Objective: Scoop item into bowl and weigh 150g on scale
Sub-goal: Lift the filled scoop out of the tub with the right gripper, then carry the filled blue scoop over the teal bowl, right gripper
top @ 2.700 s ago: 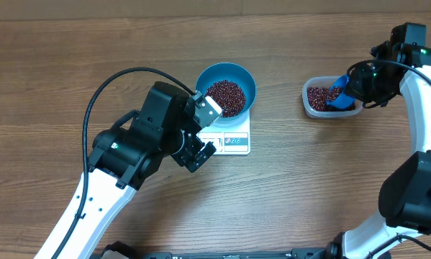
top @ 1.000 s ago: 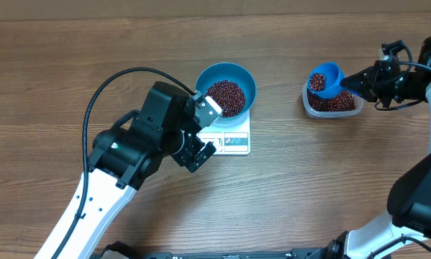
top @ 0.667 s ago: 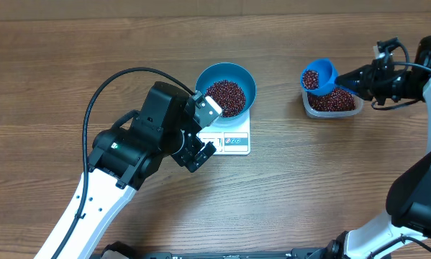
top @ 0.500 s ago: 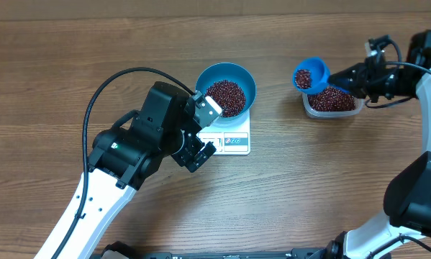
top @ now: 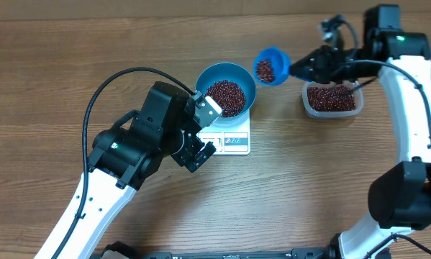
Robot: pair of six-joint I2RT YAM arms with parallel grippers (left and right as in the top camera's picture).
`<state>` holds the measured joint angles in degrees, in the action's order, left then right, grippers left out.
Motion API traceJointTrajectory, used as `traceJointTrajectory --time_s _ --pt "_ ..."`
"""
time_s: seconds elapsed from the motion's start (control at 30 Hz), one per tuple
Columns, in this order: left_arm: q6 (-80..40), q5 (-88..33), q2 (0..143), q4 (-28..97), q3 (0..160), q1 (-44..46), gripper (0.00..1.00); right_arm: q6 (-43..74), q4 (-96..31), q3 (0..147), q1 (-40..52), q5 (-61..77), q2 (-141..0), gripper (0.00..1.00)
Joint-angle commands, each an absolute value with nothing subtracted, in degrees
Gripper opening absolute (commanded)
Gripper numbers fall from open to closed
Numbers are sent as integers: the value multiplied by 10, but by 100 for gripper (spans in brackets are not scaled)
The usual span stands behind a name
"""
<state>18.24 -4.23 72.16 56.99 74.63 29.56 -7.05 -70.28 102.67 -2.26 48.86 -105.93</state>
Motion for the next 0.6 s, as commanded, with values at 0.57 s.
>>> traceJointTrajectory --time_s 0.57 --pt "193 -40 720 567 759 292 99 -9 -639 1055 160 209 -1041 4"
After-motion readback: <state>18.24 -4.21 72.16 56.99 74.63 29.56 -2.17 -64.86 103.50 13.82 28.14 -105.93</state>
